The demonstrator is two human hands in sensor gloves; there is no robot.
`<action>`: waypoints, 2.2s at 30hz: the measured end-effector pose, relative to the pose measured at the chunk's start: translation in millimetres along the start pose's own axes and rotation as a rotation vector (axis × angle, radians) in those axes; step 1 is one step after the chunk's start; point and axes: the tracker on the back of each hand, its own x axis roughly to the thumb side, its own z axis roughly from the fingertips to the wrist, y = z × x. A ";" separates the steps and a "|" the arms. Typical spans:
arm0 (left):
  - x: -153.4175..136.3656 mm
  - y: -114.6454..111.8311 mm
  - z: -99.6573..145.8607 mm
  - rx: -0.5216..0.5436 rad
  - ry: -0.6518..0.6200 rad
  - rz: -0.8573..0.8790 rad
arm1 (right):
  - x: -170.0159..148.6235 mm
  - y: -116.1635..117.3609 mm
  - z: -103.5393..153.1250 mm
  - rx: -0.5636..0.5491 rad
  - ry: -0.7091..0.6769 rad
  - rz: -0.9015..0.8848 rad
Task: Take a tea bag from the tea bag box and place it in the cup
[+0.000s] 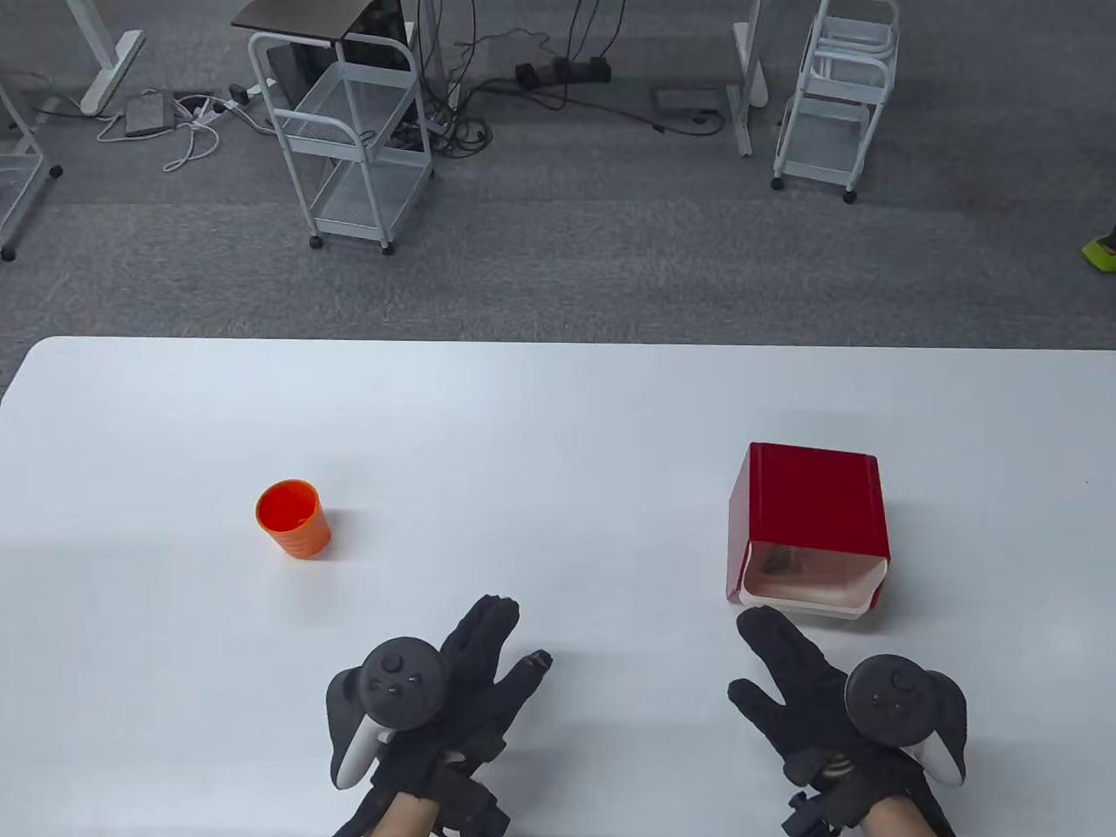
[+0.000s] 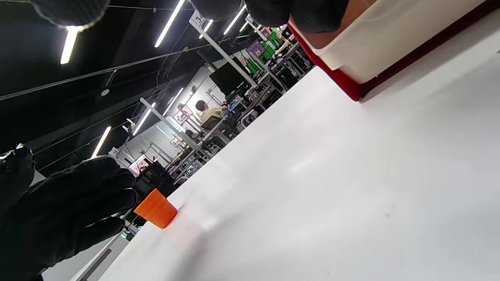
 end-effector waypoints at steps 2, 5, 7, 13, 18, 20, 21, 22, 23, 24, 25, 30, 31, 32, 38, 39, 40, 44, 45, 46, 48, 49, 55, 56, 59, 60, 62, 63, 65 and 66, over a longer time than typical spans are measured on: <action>0.1 -0.2 -0.4 -0.006 0.000 0.003 | -0.4 0.4 -0.5 0.000 0.000 -0.003; 0.1 0.2 -0.3 -0.005 -0.003 0.002 | -0.2 0.5 -1.5 0.003 -0.003 0.005; -0.2 0.8 0.8 0.006 -0.007 0.005 | -0.6 0.1 -0.9 -0.001 0.000 0.014; -0.1 0.5 1.1 0.003 -0.014 0.013 | -1.1 -7.7 0.8 -0.057 -0.002 0.099; -0.4 0.1 1.8 0.006 -0.018 0.020 | 6.0 -21.8 2.1 -0.179 0.005 0.342; -0.3 -0.5 1.6 0.002 -0.018 0.019 | 8.2 -25.7 -3.0 -0.177 0.024 0.459; -0.2 -0.6 1.6 0.000 -0.018 0.018 | 8.5 -26.5 -6.9 -0.170 0.039 0.521; -0.2 -0.7 1.6 -0.001 -0.017 0.017 | 8.7 -26.8 -11.0 -0.159 0.048 0.578; -0.1 -0.7 1.7 -0.001 -0.017 0.017 | 8.4 -26.9 -13.8 -0.155 0.051 0.618; -0.2 -0.8 1.6 -0.002 -0.016 0.017 | 7.4 -27.2 -19.3 -0.148 0.066 0.680; -0.3 -0.9 1.5 -0.004 -0.015 0.019 | 4.9 -26.4 -26.1 -0.126 0.091 0.727; -1.4 -0.9 1.3 -0.006 -0.007 0.021 | -2.8 -18.6 -49.4 -0.060 0.135 0.823; -1.7 -0.8 1.3 -0.005 -0.005 0.022 | -4.3 -16.6 -54.2 -0.049 0.142 0.843; -2.0 -0.6 1.2 -0.004 -0.002 0.023 | -5.6 -14.3 -59.0 -0.034 0.152 0.859; -2.0 -0.8 0.7 -0.012 0.005 0.025 | -12.1 -3.3 -75.0 0.017 0.182 0.925; -2.2 -0.8 0.4 -0.014 0.006 0.023 | -14.0 -1.8 -76.9 0.024 0.187 0.932; -2.3 -1.0 0.3 -0.014 0.007 0.021 | -16.1 -0.8 -78.3 0.026 0.199 0.925; -2.7 -1.1 -0.2 -0.019 0.015 0.020 | -22.1 0.8 -80.5 0.012 0.203 0.912; -2.6 -1.1 -0.3 -0.020 0.016 0.019 | -22.1 0.9 -80.4 0.010 0.199 0.915; -2.7 -1.1 -0.4 -0.020 0.017 0.018 | -22.0 0.8 -80.4 0.012 0.194 0.919; -2.7 -1.2 -0.4 -0.021 0.020 0.018 | -22.2 0.7 -80.4 0.014 0.190 0.922; -2.8 -1.2 -0.5 -0.021 0.020 0.017 | -22.4 0.8 -80.1 0.014 0.187 0.922; -3.2 -0.9 -0.8 -0.018 0.019 0.021 | -21.3 1.8 -74.8 0.022 0.168 0.924; -3.2 -0.9 -0.8 -0.019 0.020 0.022 | -21.2 1.6 -73.9 0.023 0.166 0.921; -3.7 -1.2 -1.3 -0.024 0.024 0.022 | -21.1 1.3 -70.1 0.029 0.158 0.907; -3.9 -1.2 -1.3 -0.024 0.025 0.022 | -20.9 1.2 -69.1 0.030 0.154 0.905; -3.8 -0.9 -1.1 -0.023 0.026 0.023 | -20.3 1.0 -67.0 0.039 0.149 0.901; -3.8 -0.9 -1.1 -0.024 0.025 0.024 | -19.8 1.1 -66.1 0.043 0.144 0.903; -3.7 -0.9 -1.1 -0.023 0.023 0.026 | -18.4 1.4 -64.1 0.055 0.139 0.907; -3.4 -0.8 -1.0 -0.021 0.020 0.023 | -17.3 1.8 -62.8 0.060 0.134 0.910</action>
